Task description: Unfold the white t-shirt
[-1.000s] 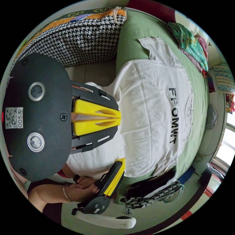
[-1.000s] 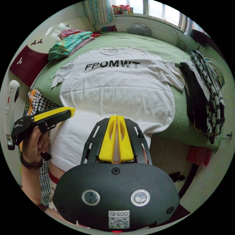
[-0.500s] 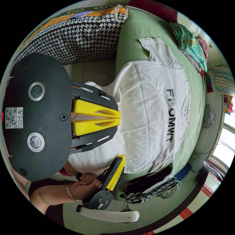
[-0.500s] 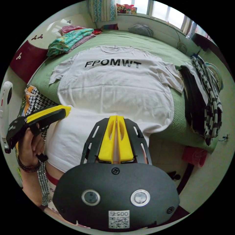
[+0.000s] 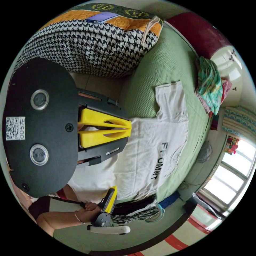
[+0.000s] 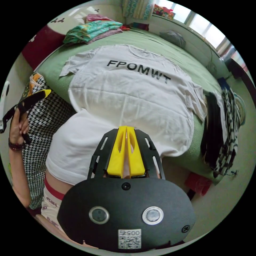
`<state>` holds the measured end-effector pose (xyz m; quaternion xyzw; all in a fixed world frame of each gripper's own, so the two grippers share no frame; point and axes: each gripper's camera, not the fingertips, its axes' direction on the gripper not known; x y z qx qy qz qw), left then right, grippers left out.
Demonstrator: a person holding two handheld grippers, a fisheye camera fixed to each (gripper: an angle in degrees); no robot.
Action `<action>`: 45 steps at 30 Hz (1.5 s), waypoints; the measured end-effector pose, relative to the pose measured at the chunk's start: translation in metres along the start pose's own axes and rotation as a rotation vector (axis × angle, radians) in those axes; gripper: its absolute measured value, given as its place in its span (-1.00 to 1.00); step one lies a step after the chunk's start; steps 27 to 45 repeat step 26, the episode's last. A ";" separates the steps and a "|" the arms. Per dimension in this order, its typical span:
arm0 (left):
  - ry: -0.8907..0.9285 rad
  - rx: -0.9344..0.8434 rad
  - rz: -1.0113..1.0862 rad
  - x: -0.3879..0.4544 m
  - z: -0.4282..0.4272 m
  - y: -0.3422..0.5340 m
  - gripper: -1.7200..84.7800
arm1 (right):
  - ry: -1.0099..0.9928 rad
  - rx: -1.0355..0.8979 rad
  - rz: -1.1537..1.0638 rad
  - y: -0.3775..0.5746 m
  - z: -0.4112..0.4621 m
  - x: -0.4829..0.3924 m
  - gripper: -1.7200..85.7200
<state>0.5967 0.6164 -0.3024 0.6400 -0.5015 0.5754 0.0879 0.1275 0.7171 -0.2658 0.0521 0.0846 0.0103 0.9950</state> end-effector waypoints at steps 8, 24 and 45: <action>-0.001 -0.009 -0.055 -0.058 0.006 -0.026 -0.93 | -0.067 0.072 -0.136 -0.074 0.009 -0.044 -0.99; -0.010 0.011 -0.137 -0.137 0.023 -0.088 -0.73 | -0.295 0.149 -0.342 -0.241 0.028 -0.134 -0.85; -0.031 0.003 -0.136 -0.141 0.027 -0.093 -0.72 | -0.280 0.102 -0.363 -0.266 0.042 -0.155 -0.83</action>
